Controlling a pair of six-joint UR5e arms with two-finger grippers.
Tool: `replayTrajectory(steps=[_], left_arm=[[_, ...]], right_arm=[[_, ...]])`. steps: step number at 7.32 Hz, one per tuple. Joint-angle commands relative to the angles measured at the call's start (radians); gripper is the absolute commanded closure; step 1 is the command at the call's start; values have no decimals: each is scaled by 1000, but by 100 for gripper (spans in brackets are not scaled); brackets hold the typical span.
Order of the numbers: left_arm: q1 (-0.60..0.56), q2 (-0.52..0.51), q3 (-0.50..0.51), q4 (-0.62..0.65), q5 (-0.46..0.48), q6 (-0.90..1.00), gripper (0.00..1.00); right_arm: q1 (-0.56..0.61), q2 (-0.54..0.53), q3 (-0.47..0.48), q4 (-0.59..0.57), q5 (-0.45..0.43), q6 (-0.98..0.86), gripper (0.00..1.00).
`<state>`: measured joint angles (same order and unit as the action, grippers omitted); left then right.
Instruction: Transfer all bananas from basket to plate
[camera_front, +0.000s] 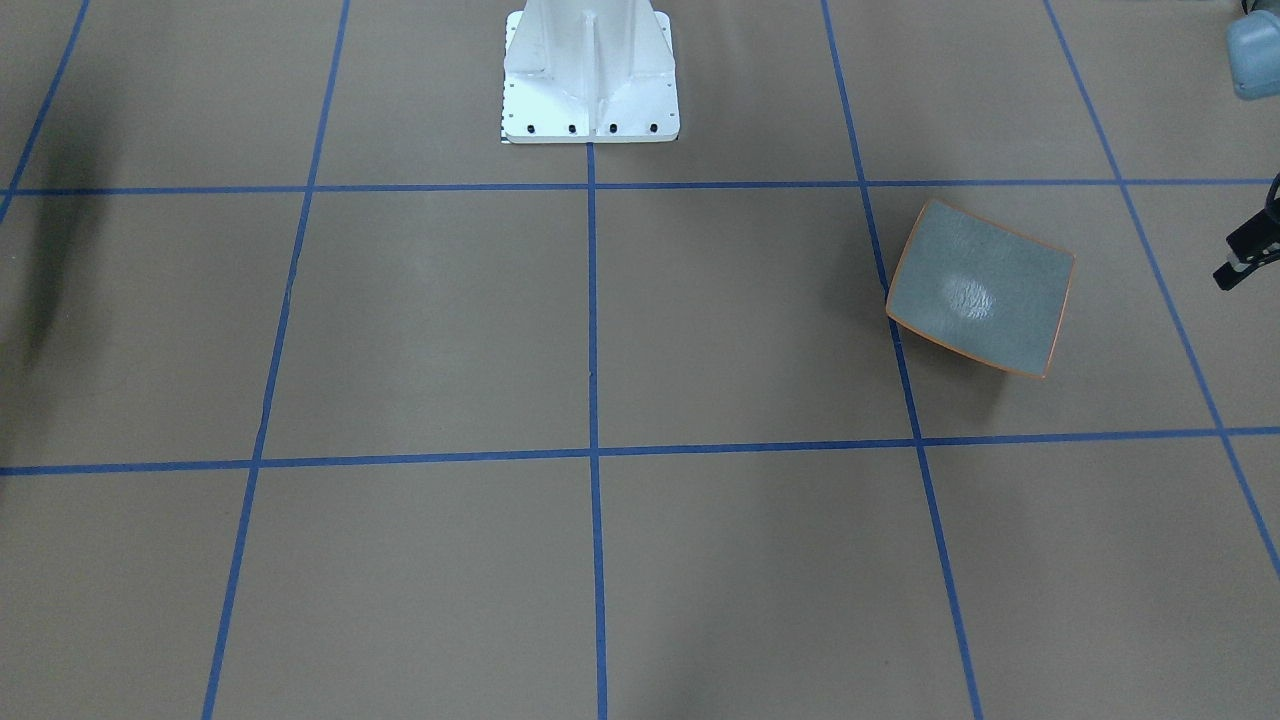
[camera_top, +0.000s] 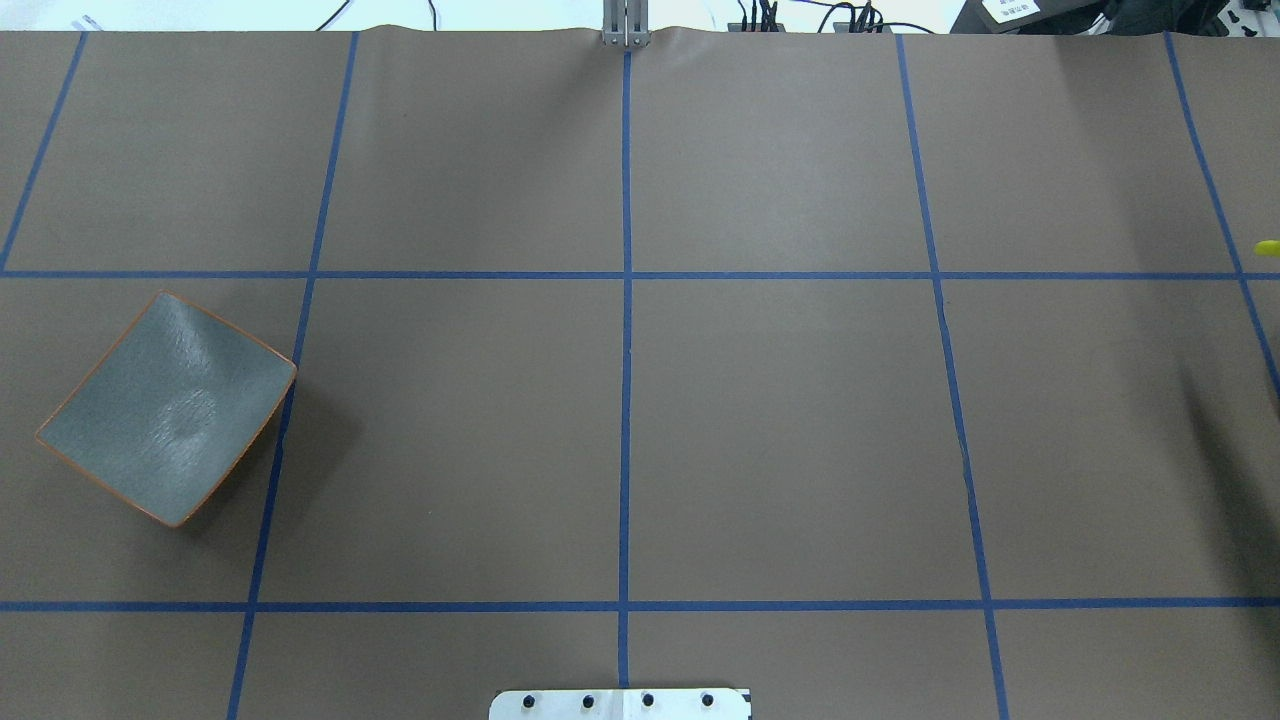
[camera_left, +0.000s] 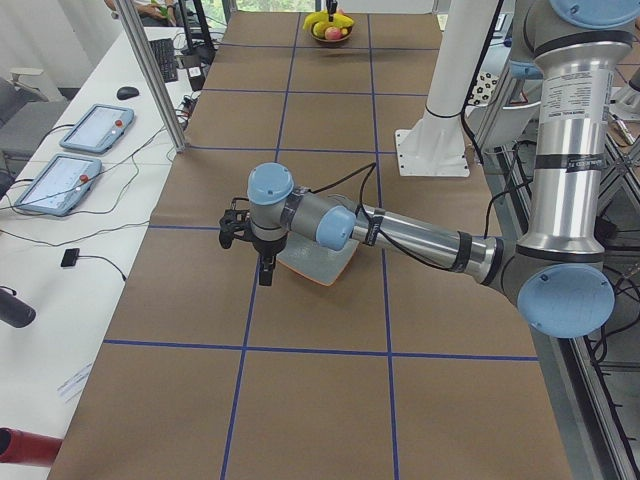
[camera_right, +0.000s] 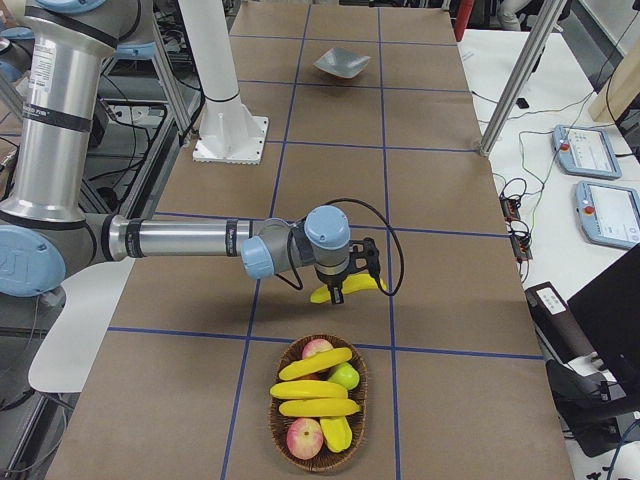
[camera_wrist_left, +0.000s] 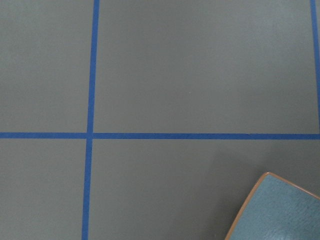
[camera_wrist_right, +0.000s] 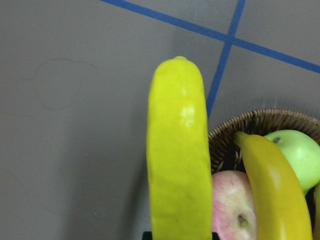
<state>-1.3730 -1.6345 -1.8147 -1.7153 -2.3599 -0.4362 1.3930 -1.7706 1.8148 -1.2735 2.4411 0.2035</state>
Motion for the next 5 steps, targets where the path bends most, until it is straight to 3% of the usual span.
replayTrajectory(steps=[1, 3, 5], left_arm=[[92, -143, 9, -1, -2, -219, 0], [202, -253, 12, -32, -2, -407, 0], [348, -309, 28, -183, -1, -639, 0]], right_arm=[[-125, 107, 4, 12, 39, 243, 100], [-271, 214, 8, 205, 32, 630, 100], [-439, 359, 11, 296, -47, 979, 100]])
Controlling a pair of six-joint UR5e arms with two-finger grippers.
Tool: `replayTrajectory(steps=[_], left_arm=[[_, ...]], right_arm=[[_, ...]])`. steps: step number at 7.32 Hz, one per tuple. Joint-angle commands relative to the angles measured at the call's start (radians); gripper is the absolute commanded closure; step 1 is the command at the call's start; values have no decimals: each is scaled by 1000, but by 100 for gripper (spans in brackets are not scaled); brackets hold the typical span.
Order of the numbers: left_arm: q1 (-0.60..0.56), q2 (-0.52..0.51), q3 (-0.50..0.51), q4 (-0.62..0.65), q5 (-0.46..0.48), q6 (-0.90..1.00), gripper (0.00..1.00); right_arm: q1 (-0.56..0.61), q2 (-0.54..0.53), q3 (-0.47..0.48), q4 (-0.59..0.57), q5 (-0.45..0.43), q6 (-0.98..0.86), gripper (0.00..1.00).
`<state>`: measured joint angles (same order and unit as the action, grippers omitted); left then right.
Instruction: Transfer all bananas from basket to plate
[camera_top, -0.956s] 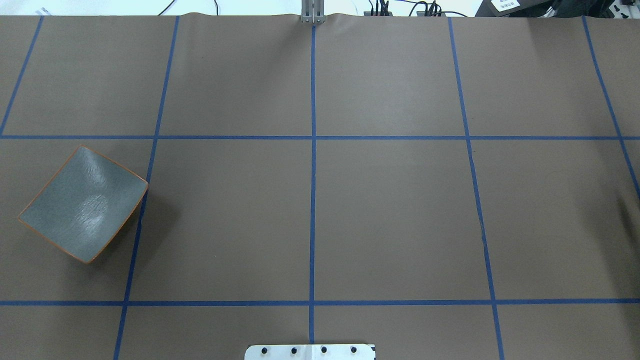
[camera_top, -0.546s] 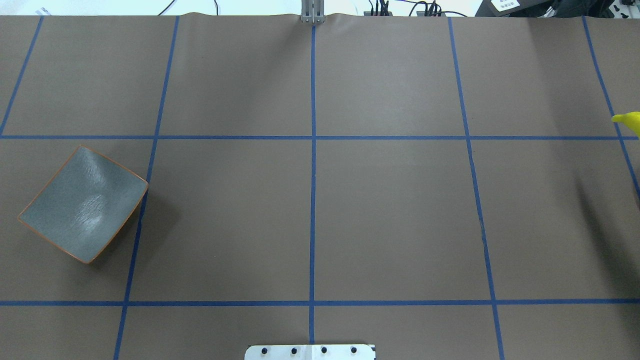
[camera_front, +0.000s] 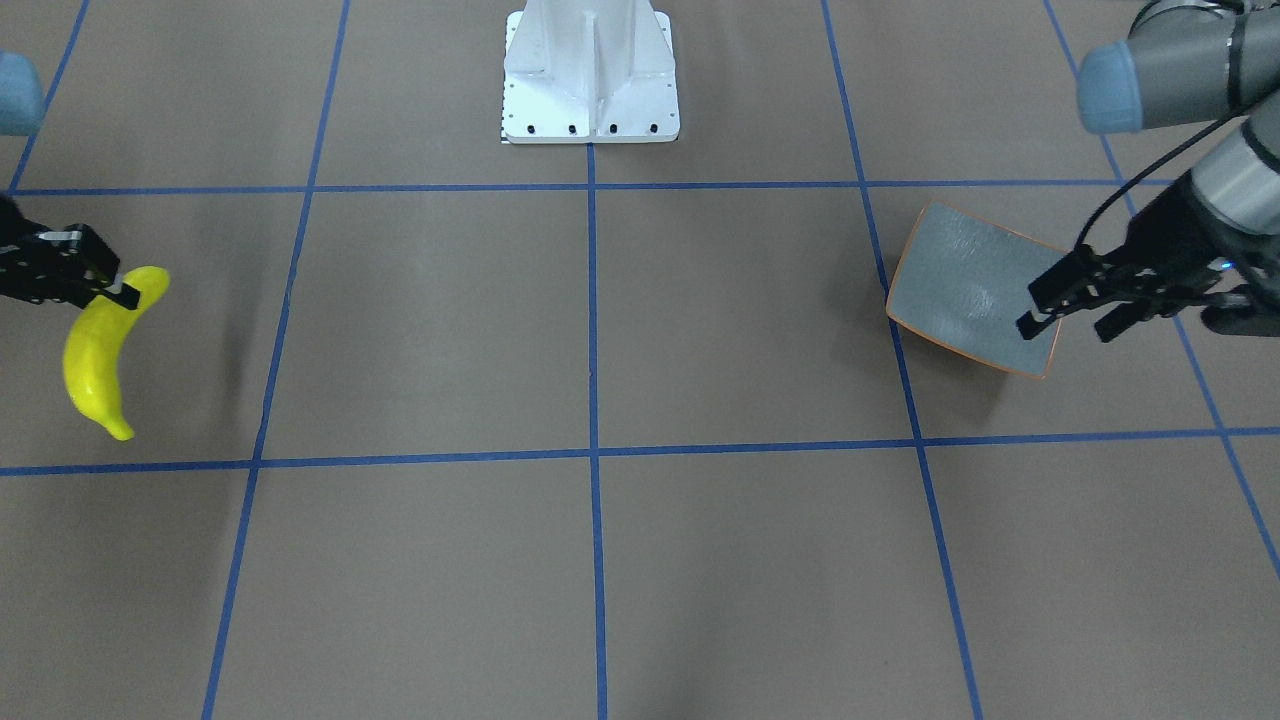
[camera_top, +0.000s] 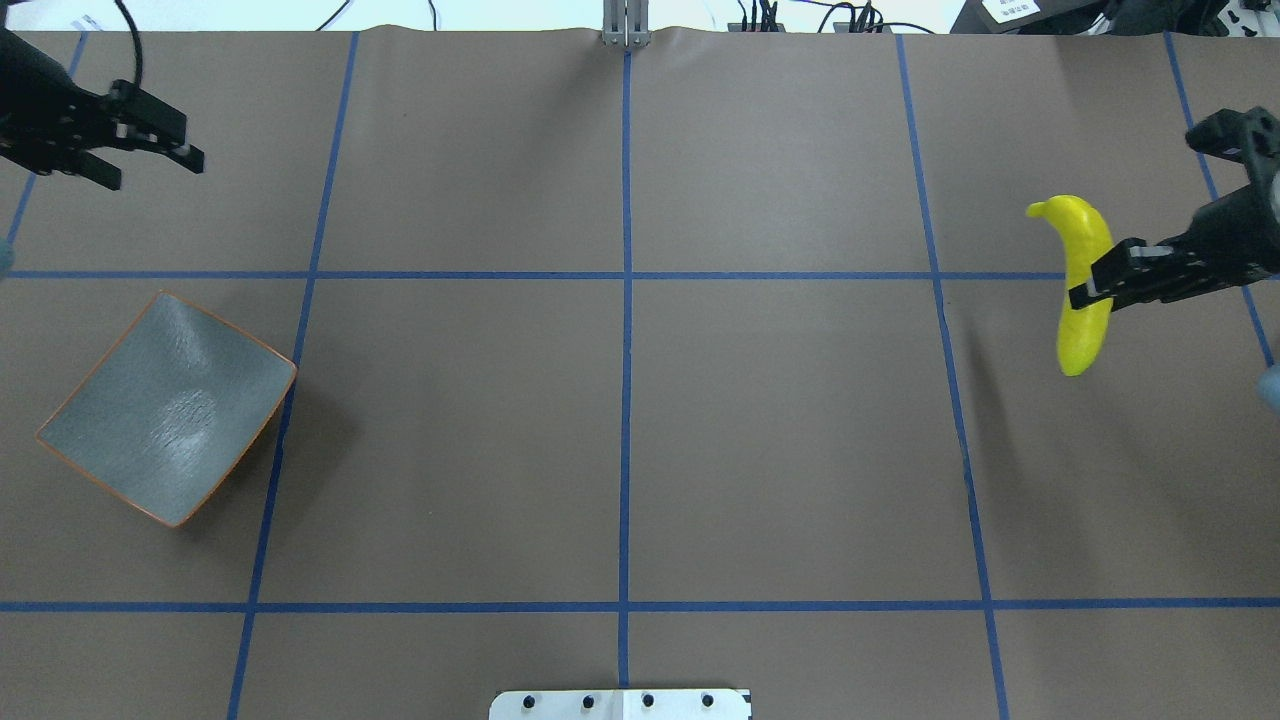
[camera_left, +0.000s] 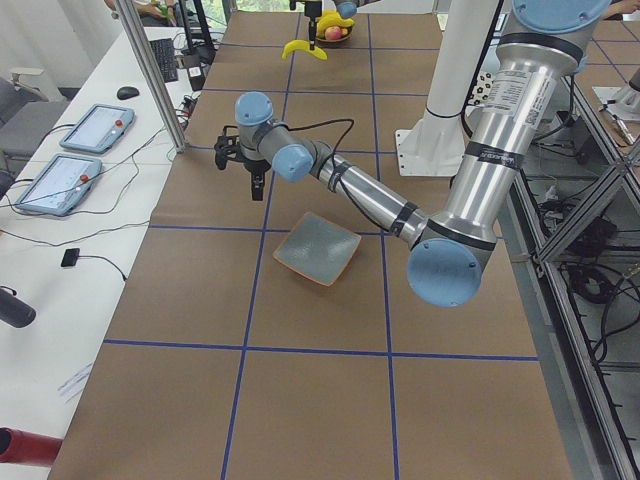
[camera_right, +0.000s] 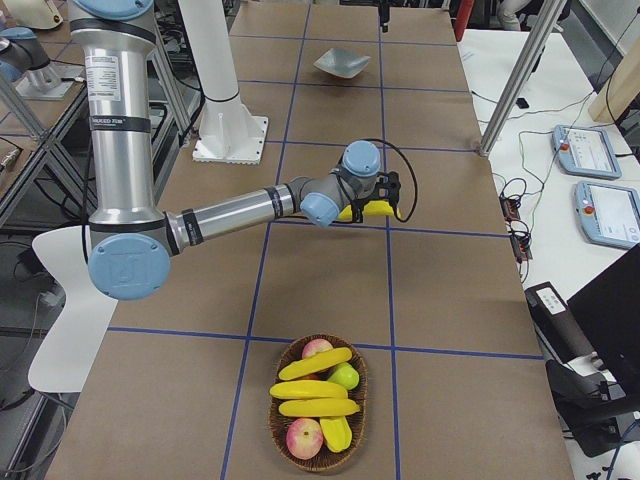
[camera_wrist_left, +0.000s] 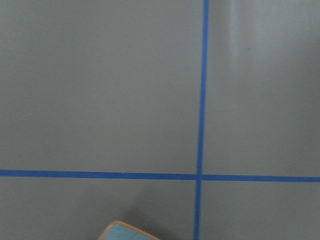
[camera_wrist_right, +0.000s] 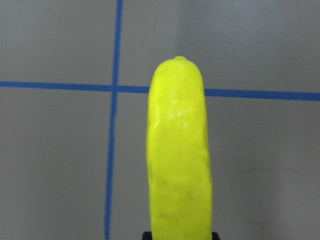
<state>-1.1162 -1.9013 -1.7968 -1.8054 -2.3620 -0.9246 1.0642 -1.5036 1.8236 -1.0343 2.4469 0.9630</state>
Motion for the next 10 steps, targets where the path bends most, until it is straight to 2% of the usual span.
replayTrajectory(steps=[1, 2, 4, 6, 8, 10], left_arm=[[154, -98, 40, -153, 3, -274, 0], [179, -167, 75, -155, 3, -324, 0], [193, -215, 112, -205, 4, -333, 0], [220, -219, 143, -389, 4, -477, 0], [240, -220, 148, -497, 0, -504, 0], [249, -219, 151, -608, 0, -603, 1]], right_arm=[[-201, 165, 2, 57, -153, 324, 100], [-286, 242, -1, 56, -225, 400, 100], [-436, 376, -7, 56, -371, 569, 100], [-553, 453, -14, 57, -535, 612, 100], [-593, 492, -20, 74, -594, 608, 100], [-599, 510, -21, 114, -611, 608, 100]])
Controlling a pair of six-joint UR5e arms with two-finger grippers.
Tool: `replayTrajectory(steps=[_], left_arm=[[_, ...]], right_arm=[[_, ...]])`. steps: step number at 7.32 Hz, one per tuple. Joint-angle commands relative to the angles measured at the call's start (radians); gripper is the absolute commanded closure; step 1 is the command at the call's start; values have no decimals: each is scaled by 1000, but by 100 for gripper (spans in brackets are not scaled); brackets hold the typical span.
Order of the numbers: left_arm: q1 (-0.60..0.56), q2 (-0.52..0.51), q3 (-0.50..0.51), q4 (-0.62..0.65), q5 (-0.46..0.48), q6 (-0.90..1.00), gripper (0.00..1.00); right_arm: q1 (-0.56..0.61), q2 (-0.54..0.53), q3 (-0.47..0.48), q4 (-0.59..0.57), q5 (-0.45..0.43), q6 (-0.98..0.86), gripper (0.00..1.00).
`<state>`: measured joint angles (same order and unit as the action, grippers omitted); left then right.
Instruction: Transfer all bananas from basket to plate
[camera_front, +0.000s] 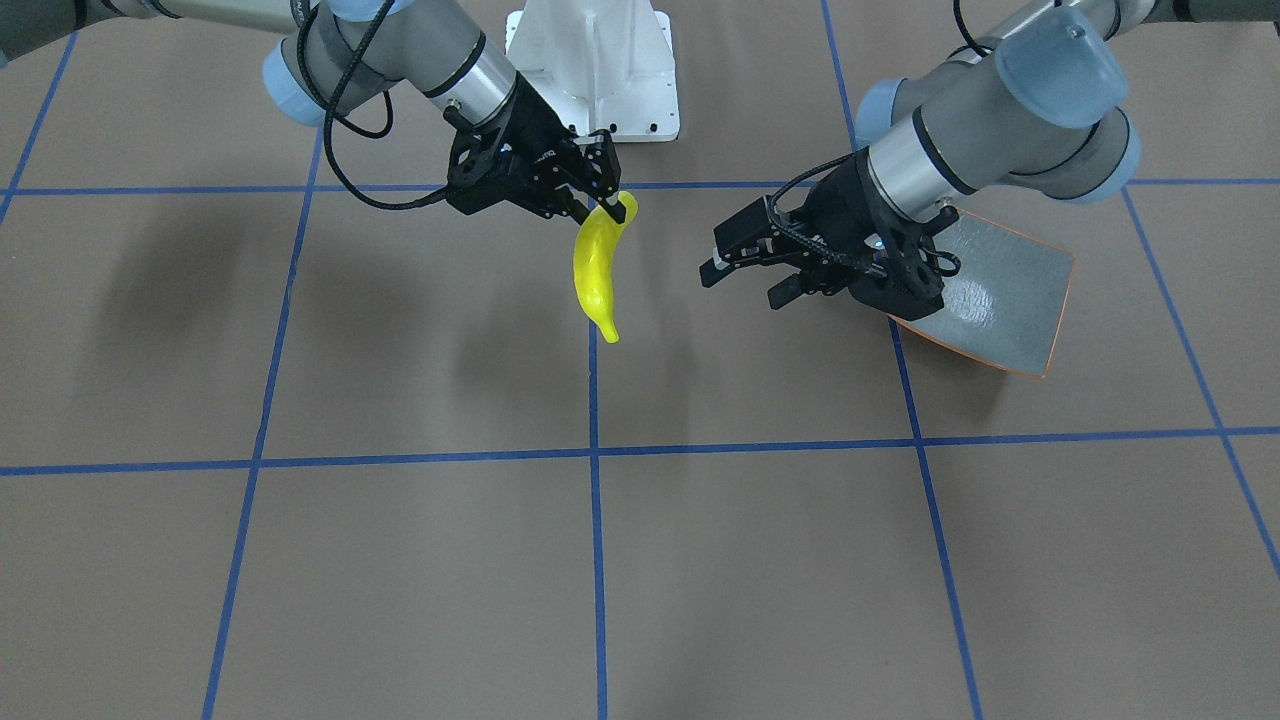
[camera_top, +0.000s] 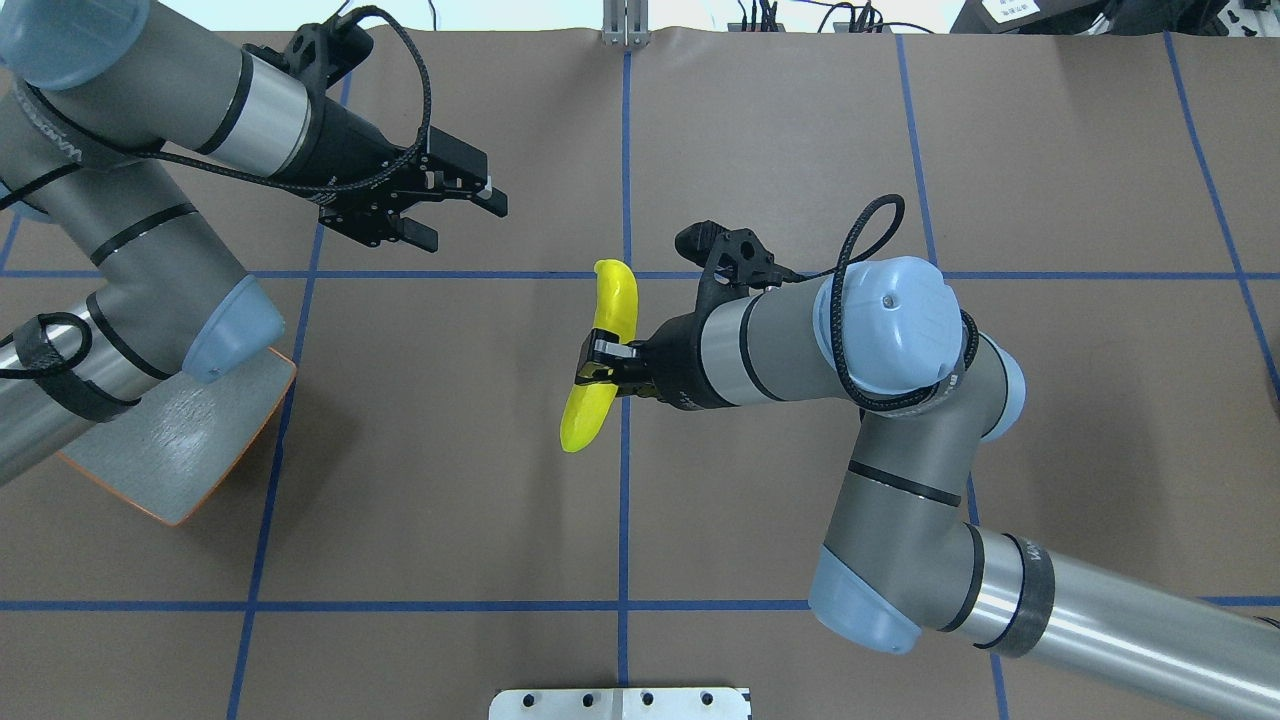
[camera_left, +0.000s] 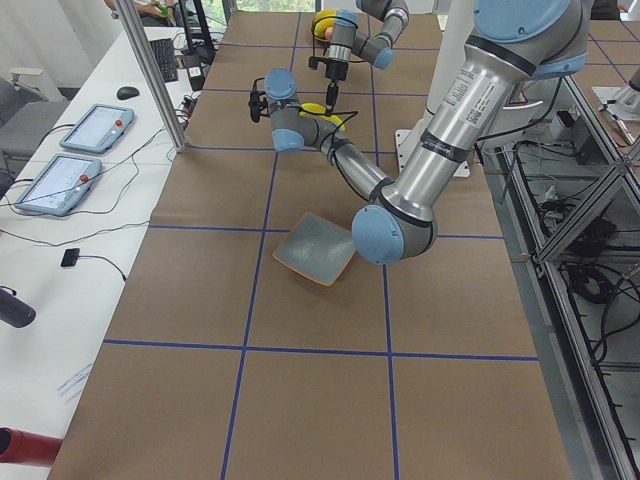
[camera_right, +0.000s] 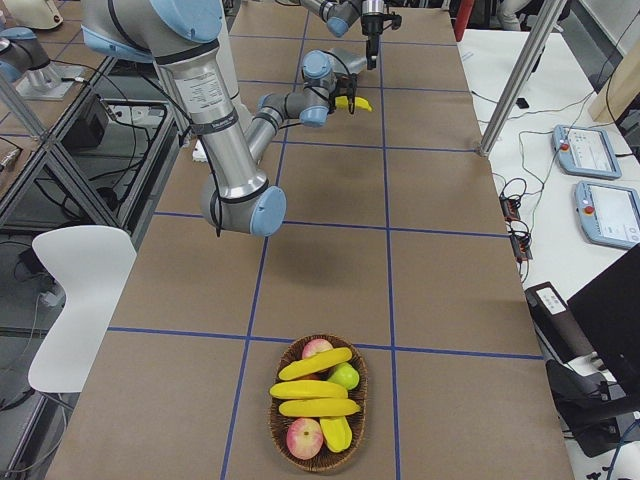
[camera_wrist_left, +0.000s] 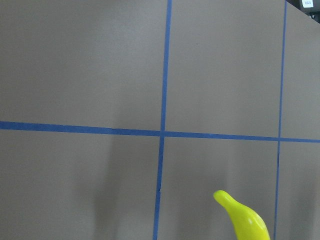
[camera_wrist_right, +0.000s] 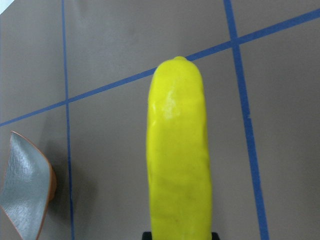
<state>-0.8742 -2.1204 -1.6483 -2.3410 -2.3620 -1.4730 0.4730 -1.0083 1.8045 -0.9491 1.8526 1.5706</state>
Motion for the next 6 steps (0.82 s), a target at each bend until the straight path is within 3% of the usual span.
replayTrajectory(steps=[1, 6], left_arm=[[30, 0, 5, -108, 0, -64, 1], [69, -16, 18, -202, 7, -136, 2]], right_arm=[[-8, 16, -2, 54, -18, 2, 100], [-20, 80, -34, 76, -23, 3, 100]])
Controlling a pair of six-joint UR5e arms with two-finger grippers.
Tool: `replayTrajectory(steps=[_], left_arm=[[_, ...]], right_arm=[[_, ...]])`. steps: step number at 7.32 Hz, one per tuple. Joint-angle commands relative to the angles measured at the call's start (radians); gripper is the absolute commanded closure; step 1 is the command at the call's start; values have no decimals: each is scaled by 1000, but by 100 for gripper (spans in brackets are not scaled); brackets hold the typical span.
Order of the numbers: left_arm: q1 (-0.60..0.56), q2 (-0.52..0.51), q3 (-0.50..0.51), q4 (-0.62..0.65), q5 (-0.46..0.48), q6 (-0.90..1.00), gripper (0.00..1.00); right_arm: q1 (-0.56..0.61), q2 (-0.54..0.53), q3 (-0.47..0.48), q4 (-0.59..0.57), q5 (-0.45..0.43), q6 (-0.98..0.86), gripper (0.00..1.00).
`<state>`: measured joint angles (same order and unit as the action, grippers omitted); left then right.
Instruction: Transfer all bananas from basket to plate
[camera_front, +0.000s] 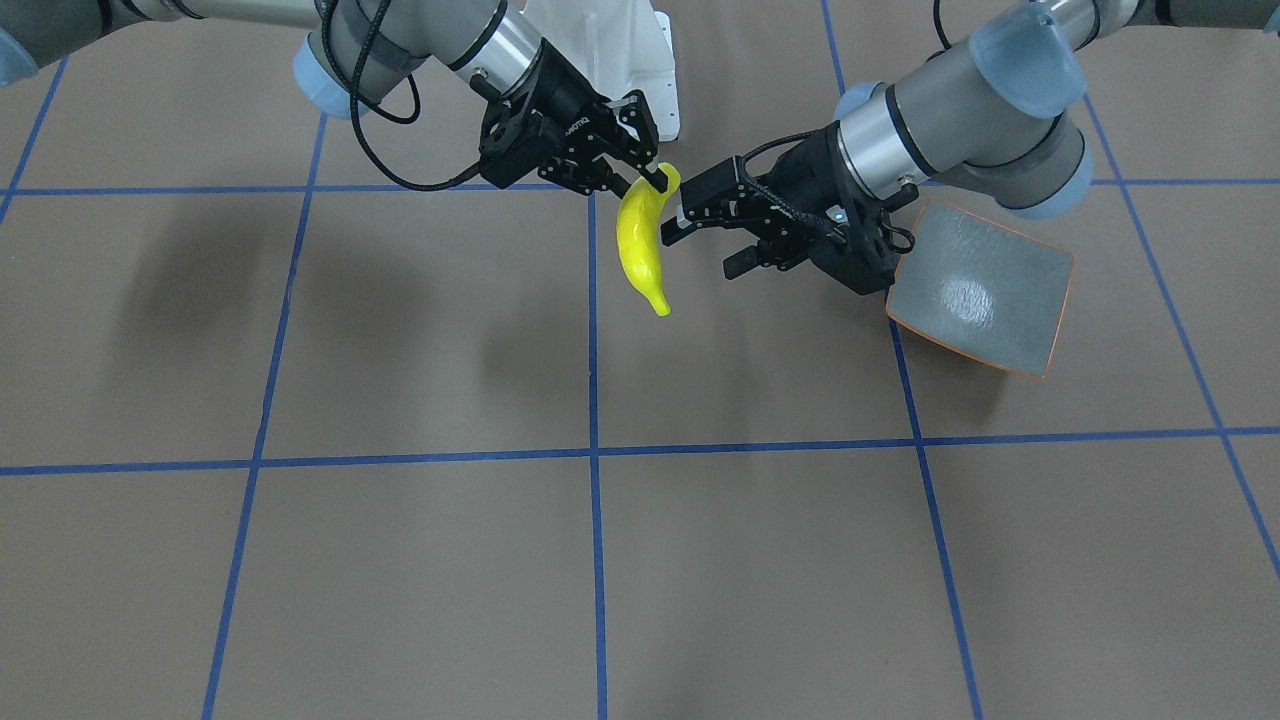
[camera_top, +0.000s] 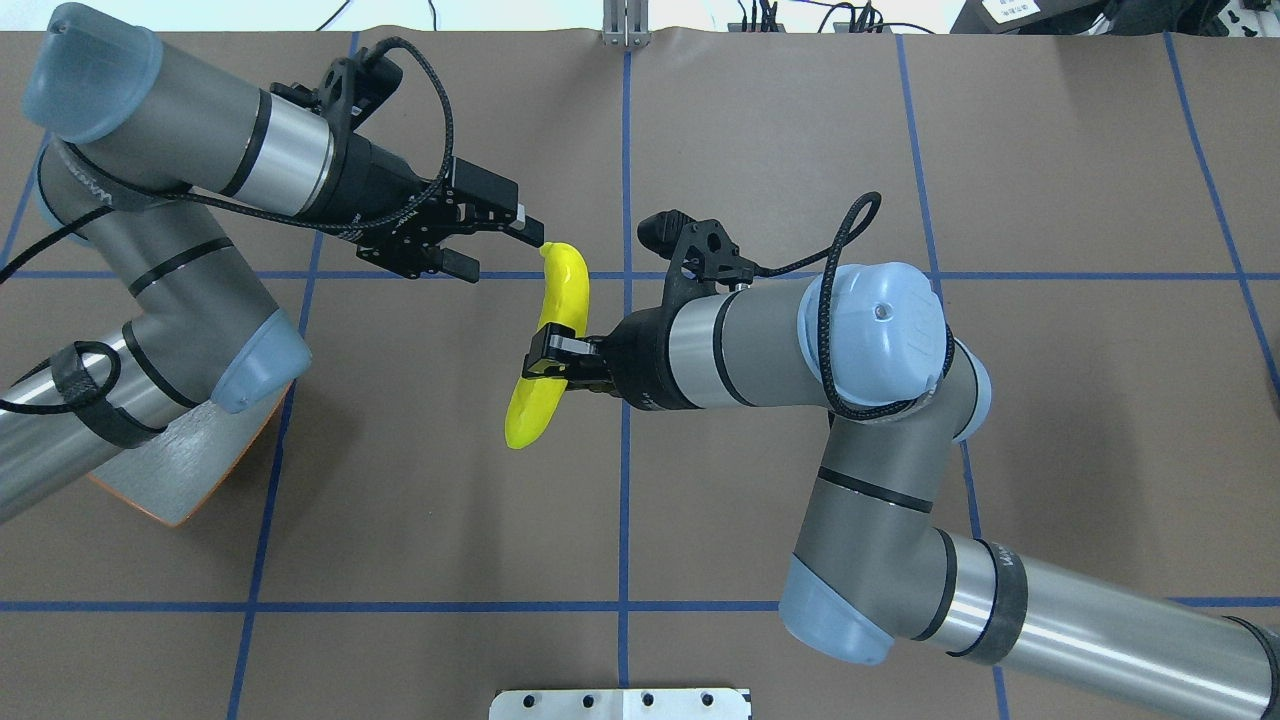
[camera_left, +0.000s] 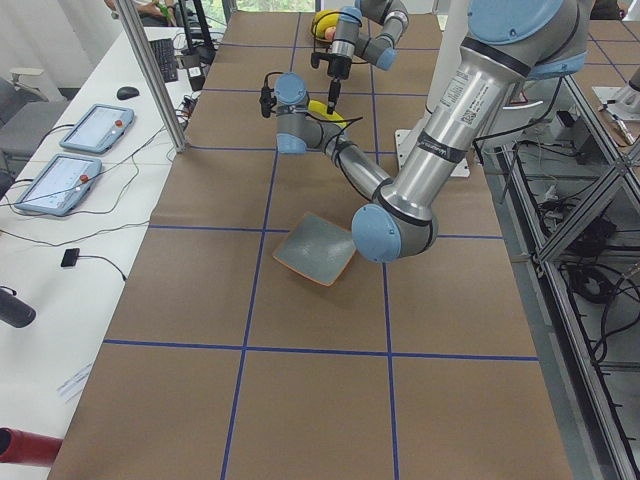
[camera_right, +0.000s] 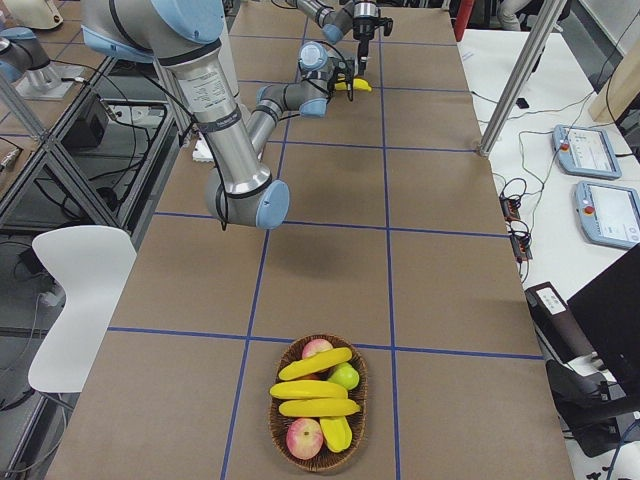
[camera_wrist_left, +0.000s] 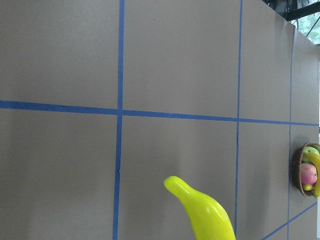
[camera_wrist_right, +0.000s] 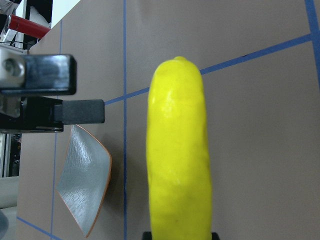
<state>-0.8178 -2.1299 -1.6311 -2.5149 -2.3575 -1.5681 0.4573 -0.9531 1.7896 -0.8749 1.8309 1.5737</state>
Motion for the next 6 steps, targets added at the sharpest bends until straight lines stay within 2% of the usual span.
replayTrajectory(steps=[1, 3, 4, 5, 6], left_arm=[[29, -7, 0, -36, 7, -49, 2], [39, -5, 2, -39, 12, -50, 3], [40, -5, 0, -36, 12, -50, 10], [40, -5, -3, -39, 12, -62, 34], [40, -5, -9, -45, 12, -78, 68]], right_arm=[[-8, 31, -21, 2, -15, 5, 100], [-16, 42, -19, 4, -51, 16, 100], [-16, 43, -21, 2, -53, 14, 100], [-16, 45, -21, 4, -53, 14, 100], [-16, 48, -21, 4, -53, 14, 100]])
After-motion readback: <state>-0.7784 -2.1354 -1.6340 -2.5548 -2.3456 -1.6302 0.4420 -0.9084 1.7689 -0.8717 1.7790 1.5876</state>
